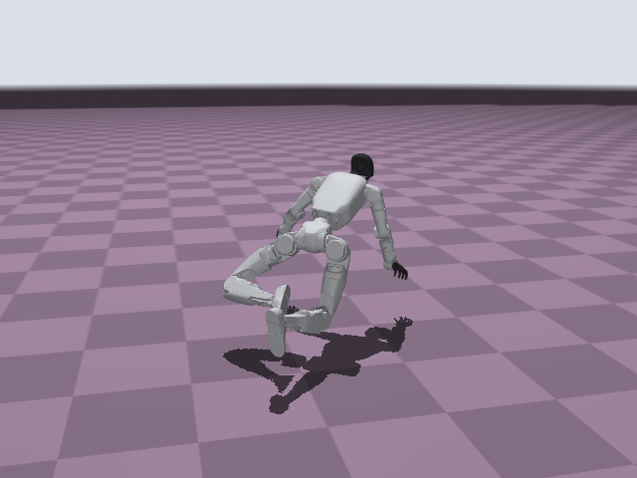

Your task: Stand up

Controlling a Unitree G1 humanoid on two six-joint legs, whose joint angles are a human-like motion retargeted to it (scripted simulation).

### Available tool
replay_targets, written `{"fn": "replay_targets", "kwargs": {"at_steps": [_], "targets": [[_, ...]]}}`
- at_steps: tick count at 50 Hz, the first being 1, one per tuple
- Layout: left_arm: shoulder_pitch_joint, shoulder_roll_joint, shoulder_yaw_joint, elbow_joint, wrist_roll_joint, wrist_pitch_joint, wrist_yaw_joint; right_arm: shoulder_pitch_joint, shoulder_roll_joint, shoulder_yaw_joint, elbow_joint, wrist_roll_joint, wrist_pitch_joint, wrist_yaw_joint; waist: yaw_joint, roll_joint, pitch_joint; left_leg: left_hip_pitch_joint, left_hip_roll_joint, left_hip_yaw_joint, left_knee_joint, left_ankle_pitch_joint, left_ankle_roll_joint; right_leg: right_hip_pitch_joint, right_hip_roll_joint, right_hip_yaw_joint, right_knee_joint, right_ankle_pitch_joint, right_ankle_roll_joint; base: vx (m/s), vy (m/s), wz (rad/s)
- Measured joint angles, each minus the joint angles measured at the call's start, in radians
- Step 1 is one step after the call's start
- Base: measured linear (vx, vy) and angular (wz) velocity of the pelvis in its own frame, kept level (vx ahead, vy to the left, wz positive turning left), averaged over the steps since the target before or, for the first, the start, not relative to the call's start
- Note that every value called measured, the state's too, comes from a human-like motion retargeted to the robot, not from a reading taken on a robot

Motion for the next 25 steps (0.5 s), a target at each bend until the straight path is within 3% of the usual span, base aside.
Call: {"fn": "replay_targets", "kwargs": {"at_steps": [2, 4, 5, 7, 8, 9, 10, 12, 13, 15, 17, 18, 20, 22, 25], "targets": [[-0.162, 0.136, -0.089, -0.030, -0.051, 0.181, -0.226, -0.139, -0.063, 0.060, 0.025, 0.110, 0.014, 0.070, -0.032, -0.040, 0.021, -0.138, -0.337, -0.404, -0.159, 0.000, 0.000, 0.049, 0.116, 0.154, -0.166, 0.103, 0.030, 1.22, 0.38, -0.81], [-0.281, 0.130, -0.151, -0.050, -0.040, 0.263, -0.314, -0.200, -0.147, 0.076, 0.019, 0.105, 0.054, 0.000, -0.061, -0.074, -0.006, -0.212, -0.565, -0.481, -0.294, 0.000, 0.000, 0.036, 0.060, 0.191, -0.296, 0.168, 0.174, 1.73, 0.74, 5.26], [-0.330, 0.121, -0.173, -0.057, -0.052, 0.275, -0.325, -0.223, -0.197, 0.091, 0.009, 0.126, 0.075, -0.052, -0.053, -0.098, -0.008, -0.211, -0.645, -0.479, -0.313, 0.000, 0.000, 0.038, 0.038, 0.200, -0.344, 0.215, 0.234, 1.44, 0.13, 7.70], [-0.421, 0.042, -0.179, -0.099, -0.107, 0.250, -0.281, -0.218, -0.313, 0.068, -0.025, 0.205, 0.095, -0.133, -0.006, -0.155, 0.010, -0.112, -0.709, -0.471, -0.365, 0.000, 0.000, 0.132, 0.059, 0.240, -0.585, 0.516, 0.239, 1.13, -0.58, 9.31], [-0.443, 0.008, -0.213, -0.093, -0.148, 0.227, -0.274, -0.193, -0.371, 0.114, -0.017, 0.270, 0.074, -0.083, 0.016, -0.160, 0.001, -0.051, -0.765, -0.506, -0.405, 0.000, 0.000, 0.196, 0.081, 0.269, -0.703, 0.623, 0.238, 1.03, -0.83, 7.55], [-0.429, -0.007, -0.252, -0.161, -0.233, 0.322, -0.183, -0.135, -0.363, 0.082, -0.128, 0.287, 0.160, -0.158, 0.013, -0.147, 0.019, 0.019, -0.786, -0.521, -0.455, 0.000, 0.000, 0.265, 0.092, 0.299, -0.813, 0.697, 0.238, 1.09, -0.95, 4.95], [-0.395, -0.014, -0.293, -0.266, -0.341, 0.476, -0.050, -0.060, -0.322, 0.011, -0.298, 0.279, 0.300, -0.295, -0.004, -0.126, 0.052, 0.092, -0.790, -0.524, -0.509, 0.000, 0.000, 0.337, 0.097, 0.328, -0.919, 0.755, 0.237, 1.23, -1.00, 2.02], [-0.104, 0.010, -0.056, -0.574, -0.212, 0.287, 0.211, 0.078, -0.314, -0.057, -0.547, 0.141, 0.187, -0.540, -0.058, -0.130, 0.110, 0.219, -0.864, -0.503, -0.608, 0.000, 0.000, 0.427, 0.034, 0.294, -0.977, 0.754, 0.238, 1.39, -1.00, -2.16], [-0.032, 0.038, -0.118, -0.609, -0.210, 0.304, 0.299, 0.137, -0.293, 0.013, -0.611, 0.140, 0.179, -0.578, -0.077, -0.144, 0.100, 0.257, -0.966, -0.525, -0.675, 0.000, 0.000, 0.460, -0.007, 0.291, -0.966, 0.731, 0.238, 1.39, -1.06, -6.61], [0.210, 0.018, -0.111, -0.749, -0.264, 0.388, 0.363, 0.323, -0.294, 0.056, -0.732, 0.258, 0.263, -0.566, -0.045, -0.186, 0.068, 0.357, -1.093, -0.561, -0.820, 0.000, 0.000, 0.503, -0.054, 0.320, -0.932, 0.751, 0.238, 1.09, -0.80, -8.31], [0.318, -0.053, -0.091, -0.843, -0.287, 0.399, 0.361, 0.497, -0.272, -0.039, -0.873, 0.246, 0.279, -0.538, -0.032, -0.159, 0.083, 0.452, -1.099, -0.605, -0.944, 0.000, 0.000, 0.523, -0.042, 0.331, -0.953, 0.823, 0.235, 0.84, -0.22, -2.28], [0.376, -0.078, -0.058, -0.900, -0.271, 0.360, 0.343, 0.570, -0.268, -0.080, -0.920, 0.225, 0.260, -0.555, -0.003, -0.156, 0.095, 0.479, -1.101, -0.620, -0.992, 0.000, 0.000, 0.533, -0.036, 0.349, -0.967, 0.835, 0.236, 0.89, -0.18, -2.76], [0.455, -0.134, -0.114, -0.984, -0.252, 0.360, 0.399, 0.738, -0.284, -0.162, -1.029, 0.202, 0.261, -0.627, 0.043, -0.144, 0.123, 0.553, -1.100, -0.650, -1.111, 0.000, 0.000, 0.563, -0.041, 0.345, -0.989, 0.872, 0.236, 0.72, -0.14, -2.23], [0.557, -0.160, -0.077, -1.081, -0.220, 0.339, 0.401, 0.891, -0.268, -0.227, -1.151, 0.193, 0.280, -0.660, 0.063, -0.134, 0.133, 0.619, -1.106, -0.693, -1.187, 0.000, 0.000, 0.600, 0.001, 0.390, -1.007, 0.970, 0.237, 0.54, -0.15, -0.65], [0.638, -0.198, -0.043, -1.197, -0.188, 0.312, 0.377, 1.021, -0.214, -0.281, -1.264, 0.171, 0.282, -0.687, 0.050, -0.108, 0.153, 0.691, -1.072, -0.704, -1.260, 0.000, 0.000, 0.614, 0.030, 0.379, -0.952, 0.982, 0.237, 0.33, -0.05, 3.80]]}}
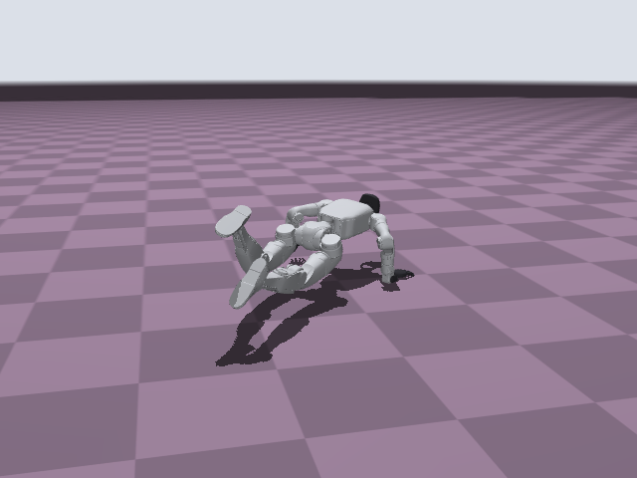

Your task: Stand up

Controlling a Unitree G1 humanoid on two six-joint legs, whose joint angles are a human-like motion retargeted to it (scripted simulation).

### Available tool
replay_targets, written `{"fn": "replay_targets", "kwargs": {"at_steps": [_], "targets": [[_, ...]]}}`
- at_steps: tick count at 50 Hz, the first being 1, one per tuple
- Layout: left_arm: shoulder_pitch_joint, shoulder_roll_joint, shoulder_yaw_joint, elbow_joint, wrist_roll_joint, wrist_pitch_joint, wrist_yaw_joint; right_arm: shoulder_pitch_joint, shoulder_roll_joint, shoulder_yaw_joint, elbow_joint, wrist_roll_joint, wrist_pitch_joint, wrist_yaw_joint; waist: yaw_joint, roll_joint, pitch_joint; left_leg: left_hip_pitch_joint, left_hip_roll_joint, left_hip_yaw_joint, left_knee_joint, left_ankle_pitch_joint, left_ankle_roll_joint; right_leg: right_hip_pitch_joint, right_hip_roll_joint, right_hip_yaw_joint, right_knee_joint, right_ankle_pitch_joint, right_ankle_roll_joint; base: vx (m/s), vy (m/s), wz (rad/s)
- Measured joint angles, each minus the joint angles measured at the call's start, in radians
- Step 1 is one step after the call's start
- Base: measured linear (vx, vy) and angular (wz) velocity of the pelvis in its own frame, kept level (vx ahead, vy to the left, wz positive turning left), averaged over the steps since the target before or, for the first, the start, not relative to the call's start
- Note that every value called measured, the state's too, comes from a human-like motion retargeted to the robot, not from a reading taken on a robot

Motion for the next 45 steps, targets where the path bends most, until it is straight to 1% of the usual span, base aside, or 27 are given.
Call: {"fn": "replay_targets", "kwargs": {"at_steps": [2, 3, 5, 6, 7, 8, 10, 12, 13, 14, 15, 16, 17, 19, 20, 22, 25, 28, 30, 33, 34, 35, 37, 38, 40, 43, 45], "targets": [[0.153, -0.035, 0.037, -0.155, -0.006, 0.005, 0.007, 0.206, 0.089, -0.046, -0.135, -0.008, -0.008, -0.072, 0.046, -0.029, 0.007, 0.071, 0.018, 0.082, -0.074, 0.000, 0.000, 0.014, 0.000, 0.042, 0.077, 0.020, 0.000, -0.04, 0.00, 1.96], [0.205, -0.047, 0.040, -0.188, -0.025, 0.045, 0.089, 0.276, 0.115, -0.066, -0.168, -0.016, -0.036, -0.105, 0.026, -0.039, -0.005, 0.115, 0.014, 0.104, -0.124, 0.000, 0.000, 0.029, -0.005, 0.039, 0.056, 0.032, 0.002, -0.06, 0.07, 3.93], [0.298, -0.070, 0.056, -0.243, -0.067, 0.114, 0.224, 0.411, 0.194, -0.105, -0.209, -0.074, -0.101, -0.180, 0.106, 0.004, -0.083, 0.087, 0.019, 0.064, -0.171, 0.000, 0.000, 0.074, 0.032, 0.068, -0.119, -0.006, 0.000, 0.27, 0.19, 2.64], [0.278, -0.074, 0.002, -0.263, -0.093, 0.116, 0.224, 0.487, 0.222, -0.211, -0.228, -0.088, -0.148, -0.180, 0.187, 0.041, -0.094, 0.058, 0.031, 0.039, -0.152, 0.000, 0.000, 0.077, 0.058, 0.115, -0.123, -0.014, -0.001, 0.51, 0.28, 6.67], [0.261, -0.075, -0.044, -0.277, -0.111, 0.116, 0.224, 0.544, 0.237, -0.279, -0.241, -0.098, -0.178, -0.180, 0.233, 0.060, -0.100, 0.037, 0.052, 0.050, -0.140, 0.000, 0.000, 0.076, 0.062, 0.126, -0.119, -0.010, -0.001, 0.30, 0.24, 10.18], [0.249, -0.069, -0.075, -0.281, -0.109, 0.109, 0.223, 0.563, 0.228, -0.271, -0.242, -0.098, -0.174, -0.180, 0.207, 0.043, -0.096, 0.032, 0.089, 0.131, -0.142, 0.000, 0.000, 0.067, 0.023, 0.066, -0.098, 0.021, 0.001, -0.11, 0.12, 5.85], [0.240, -0.060, -0.099, -0.273, -0.099, 0.095, 0.208, 0.591, 0.219, -0.262, -0.245, -0.097, -0.167, -0.180, 0.181, 0.009, -0.111, 0.030, 0.126, 0.212, -0.118, 0.000, 0.000, 0.049, -0.012, -0.057, -0.060, 0.036, 0.002, -0.44, 0.13, 0.88], [0.266, -0.051, -0.092, -0.232, -0.054, 0.054, 0.135, 0.633, 0.252, -0.234, -0.242, -0.110, -0.172, -0.179, 0.145, -0.021, -0.167, 0.039, 0.103, 0.163, -0.097, 0.000, 0.000, 0.093, 0.026, -0.008, -0.095, 0.018, 0.002, -0.07, 0.03, -0.68], [0.276, -0.045, -0.079, -0.222, -0.047, 0.044, 0.114, 0.640, 0.262, -0.221, -0.249, -0.123, -0.177, -0.177, 0.128, -0.027, -0.175, 0.032, 0.094, 0.159, -0.093, 0.000, 0.000, 0.109, 0.034, 0.013, -0.096, 0.020, 0.002, 0.05, -0.05, -0.80], [0.280, -0.037, -0.078, -0.219, -0.044, 0.036, 0.102, 0.643, 0.271, -0.216, -0.254, -0.132, -0.179, -0.178, 0.110, -0.025, -0.179, 0.020, 0.105, 0.194, -0.092, 0.000, 0.000, 0.109, 0.034, -0.010, -0.094, 0.027, 0.002, 0.05, -0.06, -0.33], [0.281, -0.028, -0.083, -0.218, -0.044, 0.030, 0.094, 0.645, 0.278, -0.216, -0.258, -0.139, -0.179, -0.180, 0.091, -0.020, -0.180, 0.005, 0.124, 0.247, -0.091, 0.000, 0.000, 0.102, 0.029, -0.055, -0.090, 0.036, 0.002, 0.02, -0.02, 0.67], [0.277, -0.018, -0.089, -0.220, -0.046, 0.023, 0.088, 0.645, 0.283, -0.222, -0.262, -0.145, -0.181, -0.180, 0.072, -0.016, -0.181, -0.010, 0.157, 0.321, -0.086, 0.000, 0.000, 0.080, 0.001, -0.122, -0.108, 0.036, 0.002, 0.01, 0.01, 1.15], [0.273, -0.006, -0.092, -0.223, -0.051, 0.016, 0.079, 0.645, 0.288, -0.227, -0.266, -0.151, -0.184, -0.180, 0.053, -0.014, -0.183, -0.025, 0.186, 0.382, -0.082, 0.000, 0.000, 0.062, -0.014, -0.153, -0.130, 0.036, 0.002, 0.05, 0.03, 1.60], [0.264, 0.024, -0.085, -0.228, -0.066, 0.004, 0.055, 0.649, 0.296, -0.229, -0.277, -0.158, -0.195, -0.180, 0.031, -0.016, -0.189, -0.048, 0.218, 0.432, -0.073, 0.000, 0.000, 0.044, -0.005, -0.097, -0.157, 0.036, 0.002, 0.12, 0.08, 0.99], [0.264, 0.033, -0.081, -0.231, -0.070, 0.003, 0.048, 0.653, 0.296, -0.222, -0.281, -0.157, -0.197, -0.180, 0.028, -0.019, -0.184, -0.052, 0.221, 0.438, -0.064, 0.000, 0.000, 0.035, -0.011, -0.094, -0.133, 0.036, 0.002, 0.06, 0.08, 0.01], [0.274, 0.042, -0.054, -0.240, -0.063, 0.001, 0.029, 0.656, 0.299, -0.210, -0.282, -0.152, -0.201, -0.180, 0.026, -0.025, -0.194, -0.073, 0.217, 0.477, -0.100, 0.000, 0.000, 0.034, -0.012, -0.100, -0.183, 0.036, 0.002, 0.03, -0.01, -0.03], [0.279, 0.030, -0.044, -0.252, -0.036, -0.013, -0.005, 0.659, 0.313, -0.218, -0.265, -0.147, -0.207, -0.176, 0.046, -0.037, -0.199, -0.089, 0.205, 0.498, -0.131, 0.000, 0.000, 0.042, -0.020, -0.129, -0.198, 0.036, 0.002, 0.08, 0.01, -0.21], [0.293, 0.022, -0.029, -0.262, -0.012, -0.025, -0.017, 0.660, 0.317, -0.239, -0.239, -0.141, -0.217, -0.158, 0.069, -0.047, -0.205, -0.099, 0.222, 0.547, -0.142, 0.000, 0.000, 0.054, -0.021, -0.118, -0.213, 0.036, 0.002, 0.06, -0.02, -0.32], [0.298, 0.025, -0.008, -0.269, 0.019, -0.034, -0.011, 0.667, 0.314, -0.300, -0.226, -0.159, -0.202, -0.153, 0.093, -0.048, -0.222, -0.105, 0.221, 0.574, -0.169, 0.000, 0.000, 0.057, -0.018, -0.125, -0.221, 0.036, 0.002, 0.16, -0.01, -0.17], [0.292, 0.032, 0.027, -0.267, 0.068, -0.106, -0.029, 0.706, 0.301, -0.453, -0.238, -0.238, -0.125, -0.179, 0.137, -0.054, -0.252, -0.117, 0.201, 0.562, -0.205, 0.000, 0.000, 0.053, -0.023, -0.113, -0.236, 0.036, 0.002, 0.22, -0.03, 0.39], [0.287, 0.036, 0.025, -0.262, 0.070, -0.138, -0.038, 0.716, 0.296, -0.492, -0.243, -0.268, -0.126, -0.170, 0.150, -0.054, -0.260, -0.120, 0.198, 0.563, -0.211, 0.000, 0.000, 0.048, -0.024, -0.108, -0.239, 0.036, 0.002, 0.16, -0.03, 0.81], [0.282, 0.039, 0.019, -0.256, 0.065, -0.169, -0.046, 0.724, 0.293, -0.527, -0.246, -0.296, -0.138, -0.156, 0.162, -0.052, -0.267, -0.122, 0.198, 0.566, -0.216, 0.000, 0.000, 0.042, -0.023, -0.103, -0.241, 0.036, 0.002, 0.09, -0.02, 0.90], [0.284, 0.045, 0.000, -0.248, 0.047, -0.212, -0.058, 0.713, 0.294, -0.553, -0.248, -0.291, -0.193, -0.096, 0.183, -0.048, -0.279, -0.131, 0.200, 0.569, -0.217, 0.000, 0.000, 0.031, -0.023, -0.119, -0.254, 0.036, 0.002, 0.07, -0.03, 1.03], [0.282, 0.044, 0.000, -0.249, 0.041, -0.225, -0.055, 0.702, 0.298, -0.563, -0.249, -0.280, -0.216, -0.058, 0.191, -0.045, -0.285, -0.136, 0.200, 0.563, -0.222, 0.000, 0.000, 0.025, -0.020, -0.117, -0.262, 0.036, 0.001, 0.08, -0.02, 1.16], [0.280, 0.019, 0.002, -0.251, 0.019, -0.229, -0.034, 0.672, 0.314, -0.558, -0.249, -0.237, -0.228, -0.010, 0.192, -0.041, -0.285, -0.141, 0.196, 0.554, -0.229, 0.000, 0.000, 0.011, -0.019, -0.117, -0.259, 0.036, 0.001, 0.02, 0.02, 1.13], [0.284, 0.003, 0.034, -0.262, 0.006, -0.223, -0.015, 0.645, 0.319, -0.563, -0.298, -0.224, -0.238, -0.072, 0.161, -0.030, -0.263, -0.150, 0.207, 0.568, -0.220, 0.000, 0.000, -0.001, -0.020, -0.139, -0.257, 0.036, 0.001, -0.12, 0.06, 0.86], [0.302, 0.001, 0.057, -0.271, -0.005, -0.215, -0.008, 0.616, 0.328, -0.549, -0.319, -0.230, -0.257, -0.084, 0.127, -0.018, -0.254, -0.162, 0.210, 0.576, -0.221, 0.000, 0.000, -0.010, -0.016, -0.140, -0.255, 0.036, 0.001, -0.09, 0.05, 0.79]]}}
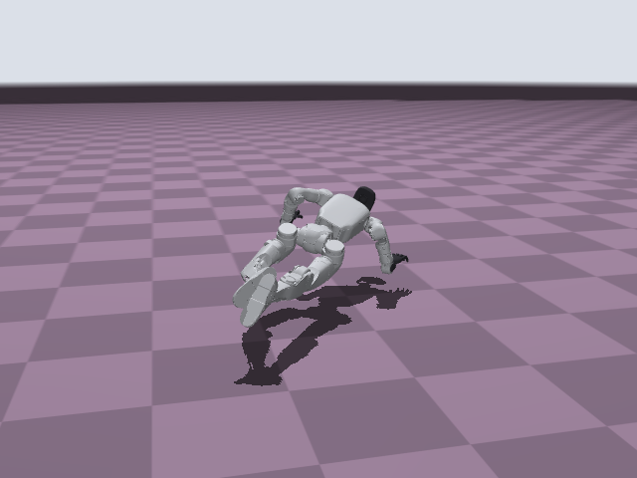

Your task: Stand up

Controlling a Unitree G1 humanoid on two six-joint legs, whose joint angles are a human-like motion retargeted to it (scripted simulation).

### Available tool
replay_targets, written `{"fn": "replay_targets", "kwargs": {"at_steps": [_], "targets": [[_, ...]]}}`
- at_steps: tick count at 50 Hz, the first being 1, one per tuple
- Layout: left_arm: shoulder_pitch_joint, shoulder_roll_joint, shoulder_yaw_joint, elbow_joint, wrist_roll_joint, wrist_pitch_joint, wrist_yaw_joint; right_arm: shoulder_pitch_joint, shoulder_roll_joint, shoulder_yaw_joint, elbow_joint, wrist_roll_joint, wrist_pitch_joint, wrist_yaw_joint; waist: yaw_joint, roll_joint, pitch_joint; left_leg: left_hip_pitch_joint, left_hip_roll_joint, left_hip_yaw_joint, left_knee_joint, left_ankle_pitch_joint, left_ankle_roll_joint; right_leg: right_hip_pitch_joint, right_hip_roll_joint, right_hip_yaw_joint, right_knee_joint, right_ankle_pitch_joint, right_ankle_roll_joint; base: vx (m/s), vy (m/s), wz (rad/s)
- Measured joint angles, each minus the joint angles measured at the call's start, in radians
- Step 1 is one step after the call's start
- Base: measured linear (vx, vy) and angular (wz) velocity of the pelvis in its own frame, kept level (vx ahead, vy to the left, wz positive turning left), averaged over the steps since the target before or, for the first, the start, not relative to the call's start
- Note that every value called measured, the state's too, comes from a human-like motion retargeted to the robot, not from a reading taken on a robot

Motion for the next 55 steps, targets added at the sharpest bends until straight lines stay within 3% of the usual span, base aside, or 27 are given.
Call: {"fn": "replay_targets", "kwargs": {"at_steps": [5, 15, 23, 30, 41, 55], "targets": [[0.016, 0.033, 0.027, -0.014, -0.044, 0.023, 0.004, -0.034, 0.009, 0.021, -0.026, 0.023, 0.004, -0.011, -0.051, 0.020, 0.021, -0.024, -0.005, 0.006, 0.011, 0.000, 0.000, -0.014, -0.003, 0.004, 0.025, 0.000, -0.001, 0.01, 0.06, 0.24], [-0.018, 0.127, -0.010, -0.006, -0.103, 0.073, 0.017, 0.038, -0.087, 0.042, 0.006, 0.123, 0.033, -0.037, -0.086, -0.012, 0.047, -0.092, 0.012, 0.153, 0.072, 0.000, 0.000, -0.050, -0.021, -0.008, 0.105, 0.000, 0.001, -0.04, 0.05, -0.24], [-0.034, 0.151, -0.028, 0.009, -0.124, 0.087, 0.028, 0.052, -0.137, 0.053, 0.030, 0.161, 0.055, -0.062, -0.086, -0.021, 0.063, -0.075, -0.001, 0.145, 0.068, 0.000, 0.000, -0.053, -0.029, -0.004, 0.157, 0.000, 0.001, -0.01, 0.00, -0.19], [-0.037, 0.160, -0.047, 0.025, -0.151, 0.097, 0.049, 0.066, -0.190, 0.047, 0.040, 0.180, 0.064, -0.072, -0.077, 0.010, 0.063, -0.066, -0.012, 0.114, 0.049, 0.000, 0.000, -0.037, -0.022, 0.004, 0.142, 0.000, 0.001, 0.08, -0.02, -0.10], [-0.045, 0.123, -0.068, 0.040, -0.156, 0.094, 0.064, 0.090, -0.226, 0.028, 0.038, 0.185, 0.070, -0.083, -0.061, 0.053, 0.039, -0.056, -0.016, 0.071, 0.031, 0.000, 0.000, -0.020, -0.017, 0.010, 0.096, 0.000, 0.001, 0.09, -0.03, 0.09], [-0.156, 0.159, -0.192, 0.212, -0.194, 0.101, 0.088, 0.146, -0.498, 0.105, 0.196, 0.326, 0.109, -0.090, -0.088, 0.063, -0.020, -0.001, -0.026, 0.017, 0.037, 0.000, 0.000, 0.033, -0.016, -0.002, 0.111, 0.000, 0.001, 0.04, 0.00, -0.49]]}}
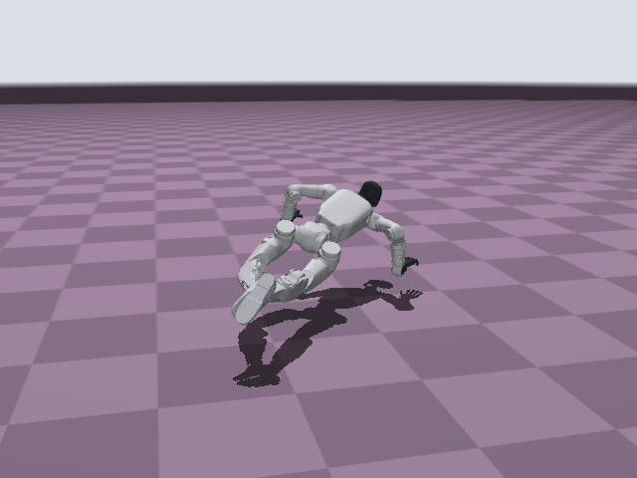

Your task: Stand up

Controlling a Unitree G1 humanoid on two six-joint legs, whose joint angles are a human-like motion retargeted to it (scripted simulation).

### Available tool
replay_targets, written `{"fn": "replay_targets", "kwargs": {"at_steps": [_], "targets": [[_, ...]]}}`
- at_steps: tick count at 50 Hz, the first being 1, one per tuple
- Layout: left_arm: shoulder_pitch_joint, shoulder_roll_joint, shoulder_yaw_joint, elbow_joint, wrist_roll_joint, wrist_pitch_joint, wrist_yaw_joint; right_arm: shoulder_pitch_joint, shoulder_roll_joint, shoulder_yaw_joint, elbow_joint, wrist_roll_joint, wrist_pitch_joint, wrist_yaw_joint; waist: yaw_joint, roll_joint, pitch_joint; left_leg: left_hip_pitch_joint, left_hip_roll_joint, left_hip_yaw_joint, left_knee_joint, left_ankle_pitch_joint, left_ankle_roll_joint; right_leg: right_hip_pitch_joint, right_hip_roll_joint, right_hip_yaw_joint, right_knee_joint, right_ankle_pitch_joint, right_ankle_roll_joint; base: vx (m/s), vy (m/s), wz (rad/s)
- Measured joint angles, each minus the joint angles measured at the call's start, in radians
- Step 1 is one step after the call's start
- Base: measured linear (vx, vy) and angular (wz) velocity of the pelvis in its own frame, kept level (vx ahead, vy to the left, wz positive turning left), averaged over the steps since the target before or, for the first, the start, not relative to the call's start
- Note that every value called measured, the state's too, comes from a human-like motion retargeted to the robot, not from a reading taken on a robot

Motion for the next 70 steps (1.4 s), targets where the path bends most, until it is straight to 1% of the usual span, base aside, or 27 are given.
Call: {"fn": "replay_targets", "kwargs": {"at_steps": [5, 10, 13, 17, 20, 23, 28, 30, 35, 38, 42, 45, 47, 50, 55, 58, 60, 62, 64, 67, 70], "targets": [[-0.073, 0.022, -0.068, 0.091, -0.025, -0.011, 0.003, -0.007, -0.092, 0.027, 0.098, 0.052, -0.020, 0.017, -0.014, -0.008, 0.000, 0.033, -0.001, -0.023, 0.015, 0.000, 0.000, 0.030, 0.002, -0.002, 0.018, 0.000, 0.000, -0.06, 0.02, -0.73], [-0.161, 0.034, -0.132, 0.179, -0.051, -0.041, -0.005, -0.025, -0.116, 0.035, 0.156, 0.057, -0.007, 0.030, -0.038, -0.024, 0.014, 0.065, 0.007, -0.030, 0.051, 0.000, 0.000, 0.042, 0.009, -0.015, 0.076, 0.000, 0.000, -0.17, 0.01, -0.46], [-0.214, 0.051, -0.177, 0.240, -0.073, -0.054, 0.004, -0.055, -0.116, 0.052, 0.185, 0.054, 0.003, 0.028, -0.060, -0.038, 0.029, 0.096, -0.006, -0.076, 0.046, 0.000, 0.000, 0.069, 0.027, 0.004, 0.084, 0.000, 0.000, -0.25, -0.04, -0.37], [-0.270, 0.073, -0.230, 0.321, -0.096, -0.063, 0.027, -0.126, -0.138, 0.114, 0.256, 0.069, -0.017, 0.017, -0.090, -0.055, 0.046, 0.140, -0.023, -0.156, 0.033, 0.000, 0.000, 0.122, 0.053, 0.037, 0.070, 0.000, 0.000, -0.18, -0.05, -0.56], [-0.304, 0.072, -0.251, 0.377, -0.102, -0.056, 0.051, -0.220, -0.160, 0.179, 0.319, 0.076, -0.035, 0.003, -0.108, -0.044, 0.070, 0.158, -0.011, -0.187, 0.043, 0.000, 0.000, 0.150, 0.048, 0.039, 0.058, 0.000, 0.000, -0.11, 0.02, -0.91], [-0.350, 0.060, -0.260, 0.449, -0.101, -0.051, 0.068, -0.354, -0.191, 0.277, 0.406, 0.079, -0.060, -0.003, -0.115, -0.009, 0.107, 0.155, 0.017, -0.224, 0.073, 0.000, 0.000, 0.139, 0.050, 0.012, 0.087, 0.000, 0.000, -0.10, 0.03, -1.34], [-0.482, 0.038, -0.248, 0.594, -0.099, -0.057, 0.093, -0.664, -0.242, 0.492, 0.580, 0.099, -0.087, -0.006, -0.064, -0.004, 0.197, 0.090, 0.044, -0.180, 0.173, 0.000, 0.000, 0.047, 0.053, 0.103, 0.210, 0.000, 0.000, -0.11, 0.13, -1.79], [-0.546, 0.033, -0.238, 0.652, -0.094, -0.061, 0.101, -0.797, -0.247, 0.569, 0.645, 0.106, -0.098, -0.006, -0.054, 0.013, 0.228, 0.043, 0.077, -0.181, 0.222, 0.000, 0.000, -0.011, 0.062, 0.083, 0.257, 0.000, 0.000, -0.24, 0.03, -1.43], [-0.721, 0.014, -0.211, 0.804, -0.071, -0.083, 0.109, -1.137, -0.240, 0.737, 0.838, 0.108, -0.131, -0.006, -0.063, 0.065, 0.295, -0.119, 0.188, -0.238, 0.385, 0.000, 0.000, -0.254, 0.099, 0.018, 0.476, -0.002, 0.000, -0.29, 0.00, -0.37], [-0.828, 0.020, -0.200, 0.891, -0.071, -0.098, 0.111, -1.333, -0.237, 0.831, 0.947, 0.105, -0.149, -0.005, -0.067, 0.099, 0.312, -0.215, 0.222, -0.297, 0.457, 0.000, 0.000, -0.382, 0.126, 0.013, 0.578, -0.009, 0.000, -0.29, 0.06, 0.50], [-0.932, 0.041, -0.155, 0.979, -0.057, -0.120, 0.103, -1.562, -0.215, 0.931, 1.062, 0.092, -0.167, 0.008, -0.050, 0.123, 0.327, -0.315, 0.252, -0.352, 0.528, 0.000, 0.000, -0.484, 0.193, 0.049, 0.647, -0.028, -0.001, -0.35, 0.05, -0.48], [-0.979, 0.069, -0.116, 1.024, -0.047, -0.125, 0.097, -1.708, -0.186, 0.987, 1.132, 0.074, -0.178, 0.022, -0.060, 0.125, 0.332, -0.374, 0.283, -0.352, 0.580, 0.000, 0.000, -0.533, 0.245, 0.086, 0.678, -0.033, -0.001, -0.43, 0.05, 0.02], [-1.009, 0.099, -0.088, 1.049, -0.041, -0.128, 0.095, -1.811, -0.161, 1.032, 1.186, 0.065, -0.189, 0.024, -0.066, 0.116, 0.343, -0.416, 0.292, -0.356, 0.630, 0.000, 0.000, -0.557, 0.280, 0.120, 0.699, -0.032, 0.000, -0.30, 0.02, 0.12], [-1.045, 0.140, -0.044, 1.073, -0.026, -0.120, 0.099, -1.928, -0.131, 1.073, 1.241, 0.058, -0.199, 0.029, -0.089, 0.118, 0.366, -0.471, 0.301, -0.385, 0.685, 0.000, 0.000, -0.605, 0.310, 0.120, 0.728, -0.036, 0.000, -0.39, 0.08, 0.38], [-1.116, 0.185, 0.045, 1.120, 0.012, -0.085, 0.134, -2.119, -0.101, 1.095, 1.321, 0.007, -0.236, 0.028, -0.103, 0.151, 0.408, -0.578, 0.293, -0.458, 0.738, 0.000, 0.000, -0.702, 0.372, 0.127, 0.791, -0.043, 0.000, -0.30, 0.07, 0.99], [-1.167, 0.180, 0.068, 1.137, 0.017, 0.012, 0.109, -2.220, -0.117, 1.132, 1.375, 0.003, -0.260, 0.043, -0.064, 0.162, 0.406, -0.652, 0.284, -0.499, 0.762, 0.000, 0.000, -0.768, 0.410, 0.127, 0.815, -0.060, -0.001, -0.23, 0.05, 0.84], [-1.182, 0.131, 0.077, 1.115, -0.002, 0.048, 0.058, -2.273, -0.141, 1.156, 1.400, 0.004, -0.276, 0.050, -0.038, 0.168, 0.407, -0.691, 0.272, -0.519, 0.784, 0.000, 0.000, -0.814, 0.400, 0.096, 0.853, -0.090, 0.000, -0.27, 0.17, 0.98], [-1.168, 0.078, 0.071, 1.066, 0.010, 0.028, -0.001, -2.311, -0.171, 1.178, 1.417, 0.011, -0.281, 0.060, -0.021, 0.163, 0.409, -0.718, 0.260, -0.524, 0.804, 0.000, 0.000, -0.847, 0.375, 0.064, 0.884, -0.112, 0.000, -0.18, 0.13, 0.89], [-1.137, 0.035, 0.064, 0.996, 0.045, 0.013, -0.029, -2.354, -0.209, 1.214, 1.441, 0.028, -0.290, 0.075, 0.001, 0.156, 0.412, -0.738, 0.230, -0.539, 0.816, 0.000, 0.000, -0.872, 0.360, 0.052, 0.904, -0.111, 0.000, -0.15, 0.17, 0.68], [-1.088, -0.020, 0.059, 0.915, 0.122, 0.031, -0.007, -2.417, -0.262, 1.263, 1.470, 0.049, -0.297, 0.099, 0.029, 0.161, 0.416, -0.766, 0.185, -0.570, 0.822, 0.000, 0.000, -0.914, 0.347, 0.033, 0.932, -0.094, -0.001, -0.16, 0.12, 0.96], [-1.074, -0.059, 0.039, 0.908, 0.185, 0.036, 0.021, -2.470, -0.302, 1.305, 1.493, 0.067, -0.307, 0.117, 0.046, 0.172, 0.418, -0.795, 0.161, -0.600, 0.823, 0.000, 0.000, -0.958, 0.346, 0.010, 0.972, -0.111, -0.002, -0.14, 0.13, 1.20]]}}
